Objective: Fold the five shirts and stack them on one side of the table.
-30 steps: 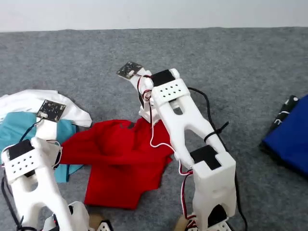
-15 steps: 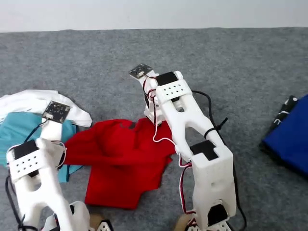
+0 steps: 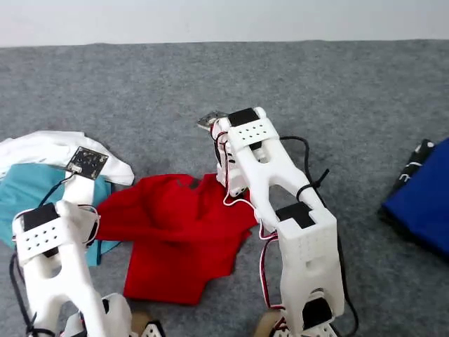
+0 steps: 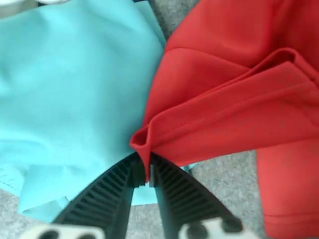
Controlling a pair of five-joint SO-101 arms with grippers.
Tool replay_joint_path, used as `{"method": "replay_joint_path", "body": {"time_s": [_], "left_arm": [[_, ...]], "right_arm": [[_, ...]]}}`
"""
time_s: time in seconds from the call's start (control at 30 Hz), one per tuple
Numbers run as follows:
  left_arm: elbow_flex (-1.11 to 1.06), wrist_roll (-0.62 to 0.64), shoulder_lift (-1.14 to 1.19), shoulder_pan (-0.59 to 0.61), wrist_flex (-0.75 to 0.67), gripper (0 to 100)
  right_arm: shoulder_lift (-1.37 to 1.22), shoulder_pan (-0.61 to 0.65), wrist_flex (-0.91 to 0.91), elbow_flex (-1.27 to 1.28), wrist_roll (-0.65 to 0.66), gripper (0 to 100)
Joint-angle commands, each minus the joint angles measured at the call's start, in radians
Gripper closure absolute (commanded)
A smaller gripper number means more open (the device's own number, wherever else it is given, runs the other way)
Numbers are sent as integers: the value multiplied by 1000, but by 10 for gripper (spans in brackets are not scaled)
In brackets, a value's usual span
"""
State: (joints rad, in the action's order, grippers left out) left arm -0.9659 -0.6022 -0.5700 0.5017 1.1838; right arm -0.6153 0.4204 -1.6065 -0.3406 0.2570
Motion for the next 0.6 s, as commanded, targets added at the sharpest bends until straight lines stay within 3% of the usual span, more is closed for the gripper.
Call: {"method": "replay_joint_path", "body": {"time_s": [0.0,0.23,0.5,0.57], "left_arm": [[2,35,-14,-23,-20,998],[2,83,-14,-54,-20,998],[4,83,-14,-54,-20,998],[4,83,-14,-54,-20,998]], "right_arm": [[13,10,-15,-46,-12,713],[12,38,-15,-41,-11,719],[12,33,-28,-43,20,983],[16,30,-48,-44,55,985]]}}
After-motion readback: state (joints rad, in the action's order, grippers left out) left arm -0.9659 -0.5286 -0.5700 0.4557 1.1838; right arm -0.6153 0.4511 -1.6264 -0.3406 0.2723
